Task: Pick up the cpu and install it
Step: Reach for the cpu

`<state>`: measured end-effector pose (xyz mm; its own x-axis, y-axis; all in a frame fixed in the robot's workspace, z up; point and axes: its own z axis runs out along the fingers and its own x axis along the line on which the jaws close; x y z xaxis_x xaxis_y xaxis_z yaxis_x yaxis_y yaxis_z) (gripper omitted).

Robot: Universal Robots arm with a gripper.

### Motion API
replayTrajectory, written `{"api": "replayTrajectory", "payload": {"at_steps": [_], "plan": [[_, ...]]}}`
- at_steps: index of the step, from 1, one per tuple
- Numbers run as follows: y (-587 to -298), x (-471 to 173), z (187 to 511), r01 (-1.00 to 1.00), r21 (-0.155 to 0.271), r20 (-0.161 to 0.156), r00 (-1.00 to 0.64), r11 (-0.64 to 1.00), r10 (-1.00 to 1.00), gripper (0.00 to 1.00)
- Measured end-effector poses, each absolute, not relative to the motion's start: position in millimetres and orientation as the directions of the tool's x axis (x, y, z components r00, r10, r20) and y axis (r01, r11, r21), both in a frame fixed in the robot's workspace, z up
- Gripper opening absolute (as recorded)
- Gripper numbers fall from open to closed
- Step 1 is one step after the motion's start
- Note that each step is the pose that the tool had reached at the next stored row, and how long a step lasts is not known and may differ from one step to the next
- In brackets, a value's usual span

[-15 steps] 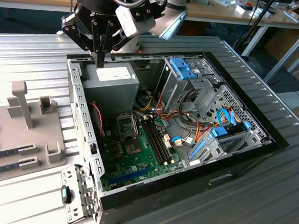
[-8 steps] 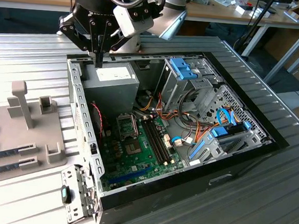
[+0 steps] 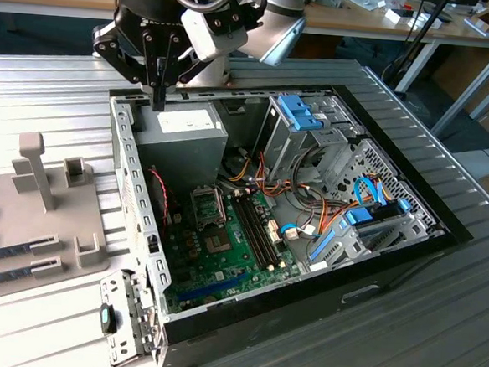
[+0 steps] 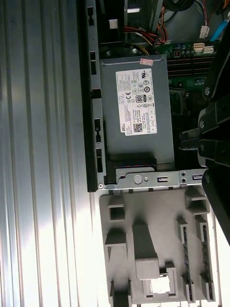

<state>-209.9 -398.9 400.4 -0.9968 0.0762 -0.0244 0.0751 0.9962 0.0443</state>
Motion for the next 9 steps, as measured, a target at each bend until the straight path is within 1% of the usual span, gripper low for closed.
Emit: {"api": "replayTrajectory", "payload": {"at_steps": [9], "plan": [[-398.9,-212.9,400.4,0.075,0.044,-0.024,-0.997,0.996,0.076,0.1]]}}
